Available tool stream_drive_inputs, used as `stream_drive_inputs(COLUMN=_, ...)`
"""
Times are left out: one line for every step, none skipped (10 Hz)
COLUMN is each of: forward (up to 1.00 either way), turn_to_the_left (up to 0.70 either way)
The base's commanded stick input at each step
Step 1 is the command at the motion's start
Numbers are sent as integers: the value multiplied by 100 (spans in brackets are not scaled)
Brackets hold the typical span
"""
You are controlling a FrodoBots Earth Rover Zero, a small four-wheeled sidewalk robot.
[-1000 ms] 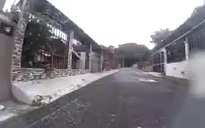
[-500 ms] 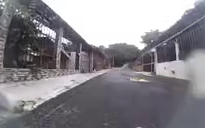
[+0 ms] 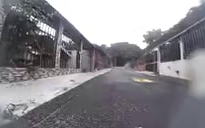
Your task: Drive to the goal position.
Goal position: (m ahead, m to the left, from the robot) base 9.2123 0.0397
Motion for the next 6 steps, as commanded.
stream_drive_inputs(forward=50, turn_to_the_left=-49)
stream_drive_inputs(forward=50, turn_to_the_left=-49)
stream_drive_inputs(forward=50, turn_to_the_left=-49)
stream_drive_inputs(forward=50, turn_to_the_left=-45)
stream_drive_inputs(forward=50, turn_to_the_left=-24)
stream_drive_inputs(forward=50, turn_to_the_left=-4)
